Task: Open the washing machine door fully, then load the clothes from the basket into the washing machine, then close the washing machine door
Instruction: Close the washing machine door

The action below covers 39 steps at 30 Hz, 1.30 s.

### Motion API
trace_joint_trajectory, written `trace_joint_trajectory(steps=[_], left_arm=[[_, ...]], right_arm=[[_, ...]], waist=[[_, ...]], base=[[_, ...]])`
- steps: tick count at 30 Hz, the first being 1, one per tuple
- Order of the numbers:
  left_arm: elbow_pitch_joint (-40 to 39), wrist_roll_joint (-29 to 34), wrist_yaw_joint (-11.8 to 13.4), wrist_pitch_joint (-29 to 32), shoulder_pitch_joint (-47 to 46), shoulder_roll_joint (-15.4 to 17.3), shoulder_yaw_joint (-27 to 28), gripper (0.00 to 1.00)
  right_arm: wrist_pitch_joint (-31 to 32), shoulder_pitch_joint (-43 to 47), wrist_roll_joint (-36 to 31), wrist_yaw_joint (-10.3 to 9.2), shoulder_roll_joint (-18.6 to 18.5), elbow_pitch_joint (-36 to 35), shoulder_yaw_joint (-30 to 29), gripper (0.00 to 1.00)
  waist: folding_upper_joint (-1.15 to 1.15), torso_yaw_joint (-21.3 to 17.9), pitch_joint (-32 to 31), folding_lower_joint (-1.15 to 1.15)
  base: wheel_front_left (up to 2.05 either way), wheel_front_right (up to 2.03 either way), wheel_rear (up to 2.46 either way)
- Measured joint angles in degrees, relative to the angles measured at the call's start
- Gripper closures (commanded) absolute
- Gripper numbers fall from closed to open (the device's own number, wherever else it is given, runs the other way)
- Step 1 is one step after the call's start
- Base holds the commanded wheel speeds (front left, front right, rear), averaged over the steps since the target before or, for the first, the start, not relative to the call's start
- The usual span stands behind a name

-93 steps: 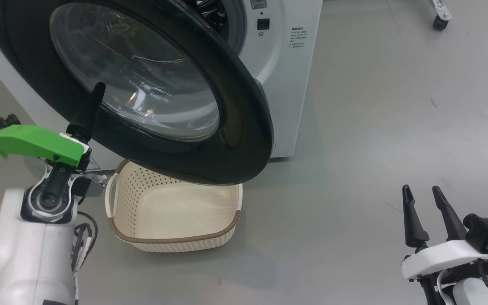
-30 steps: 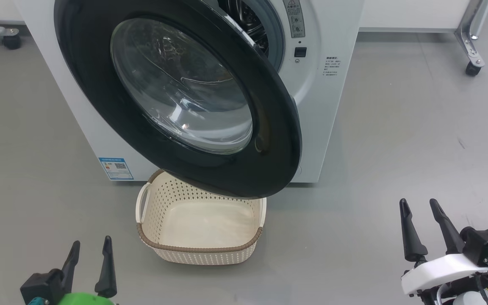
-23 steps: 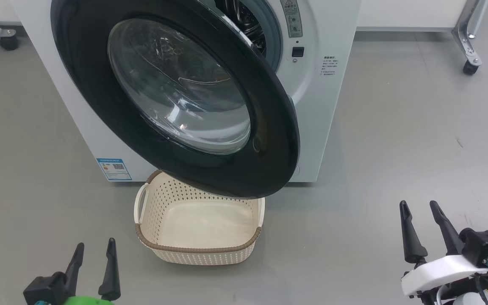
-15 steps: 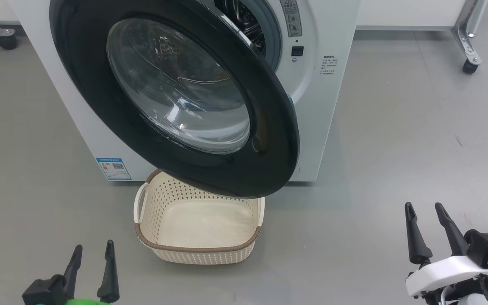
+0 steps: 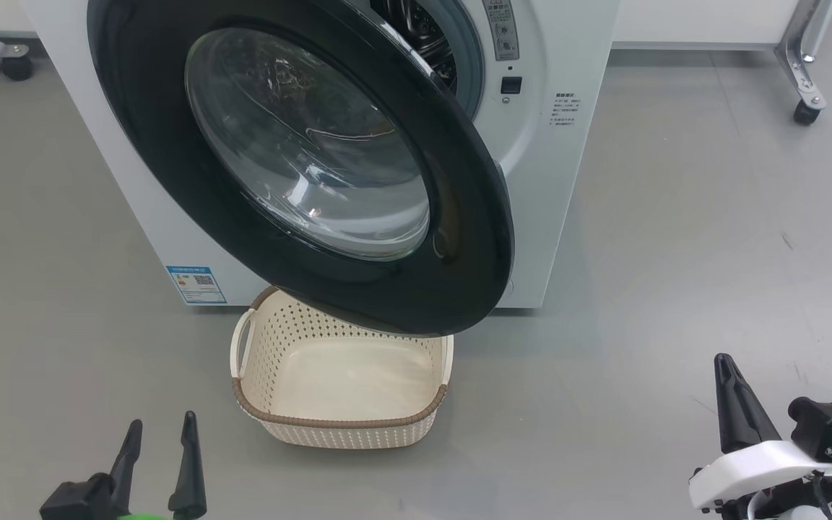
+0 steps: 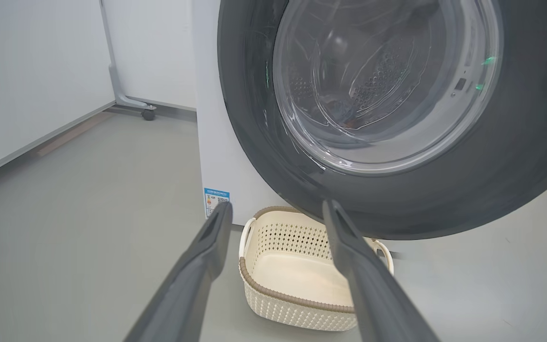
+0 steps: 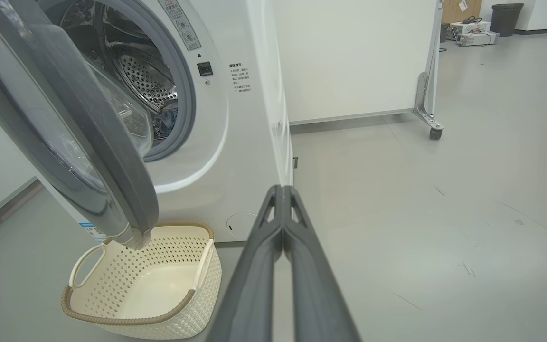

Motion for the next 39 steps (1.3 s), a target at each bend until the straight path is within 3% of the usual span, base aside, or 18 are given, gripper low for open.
trace_joint_trajectory(steps=[17, 28, 39], left_arm=[[-0.7, 1.3, -1.1, 0.0, 0.5, -1.1, 1.0, 0.0], [-0.8, 1.8, -2.1, 0.0, 0.8, -2.9, 0.2, 0.0], [-0.2, 2.0, -2.7, 0.0, 0.7, -3.9, 0.1, 0.0]], right_arm=[[0.0, -0.4, 0.6, 0.0, 0.7, -1.0, -2.2, 1.0], [0.0, -10.1, 1.3, 0.0, 0.2, -9.2, -1.2, 1.0], [0.0, -18.9, 1.9, 0.0, 0.1, -16.6, 11.4, 1.0]], waist=[[0.0, 0.2, 0.1, 0.0], [0.0, 1.1, 0.6, 0.0], [0.0, 3.4, 0.3, 0.0]], base=[[0.0, 0.0, 0.0], [0.0, 0.0, 0.0], [0.0, 0.0, 0.0]])
